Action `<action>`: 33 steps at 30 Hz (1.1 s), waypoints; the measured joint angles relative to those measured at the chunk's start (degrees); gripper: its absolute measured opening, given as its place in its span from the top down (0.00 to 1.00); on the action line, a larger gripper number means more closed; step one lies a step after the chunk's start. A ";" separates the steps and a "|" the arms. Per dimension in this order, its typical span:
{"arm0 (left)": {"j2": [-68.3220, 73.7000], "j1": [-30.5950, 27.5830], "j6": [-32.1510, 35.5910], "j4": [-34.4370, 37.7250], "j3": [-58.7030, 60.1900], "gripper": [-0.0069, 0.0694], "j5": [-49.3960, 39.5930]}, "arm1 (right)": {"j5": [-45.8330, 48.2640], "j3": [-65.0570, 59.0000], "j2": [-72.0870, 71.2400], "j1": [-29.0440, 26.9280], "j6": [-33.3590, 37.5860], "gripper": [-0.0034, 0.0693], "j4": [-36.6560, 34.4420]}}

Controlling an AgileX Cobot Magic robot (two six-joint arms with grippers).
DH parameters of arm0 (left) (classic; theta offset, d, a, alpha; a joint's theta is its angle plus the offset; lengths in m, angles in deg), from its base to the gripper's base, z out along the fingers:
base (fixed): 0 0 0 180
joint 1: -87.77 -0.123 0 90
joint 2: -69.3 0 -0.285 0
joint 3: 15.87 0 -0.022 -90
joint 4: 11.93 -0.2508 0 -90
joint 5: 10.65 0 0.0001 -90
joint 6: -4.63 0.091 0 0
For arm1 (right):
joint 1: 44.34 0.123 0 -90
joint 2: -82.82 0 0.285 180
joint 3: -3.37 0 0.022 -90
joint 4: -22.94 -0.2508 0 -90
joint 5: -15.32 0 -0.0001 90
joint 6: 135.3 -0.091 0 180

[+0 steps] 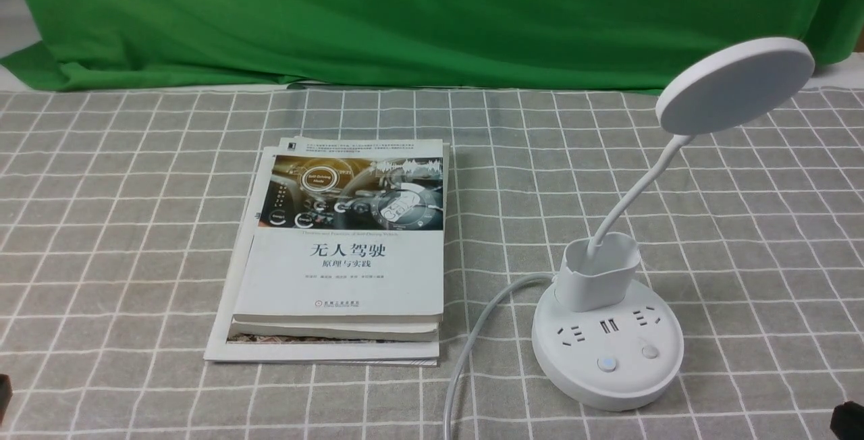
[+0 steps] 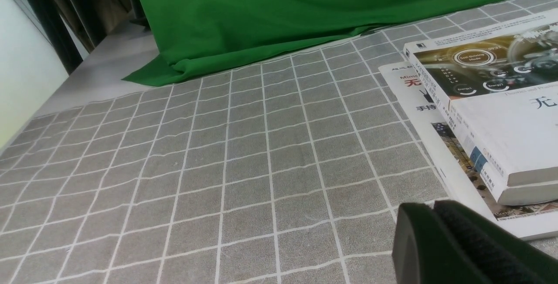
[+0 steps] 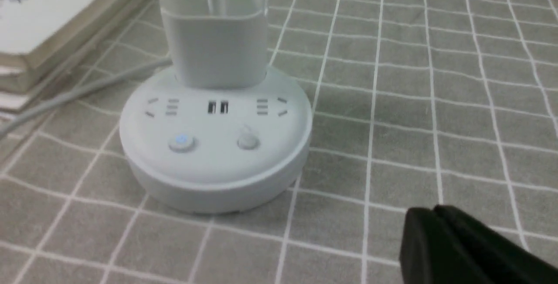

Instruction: Turn off the desk lamp on the grey coffee tablecloth by hand.

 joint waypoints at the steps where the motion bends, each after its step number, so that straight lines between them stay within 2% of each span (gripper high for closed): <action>1: -0.07 0.00 0.00 0.00 0.00 0.88 0.00 | -0.27 0.00 -1.61 0.00 0.00 0.90 -0.73; 9: -0.08 0.00 0.00 0.00 0.00 0.88 0.11 | -3.51 0.00 -16.26 -0.44 -0.22 0.90 -2.28; 33: -0.03 0.00 0.02 -0.17 0.00 0.88 -0.01 | -5.20 0.00 -16.58 -0.59 -0.22 0.89 -2.45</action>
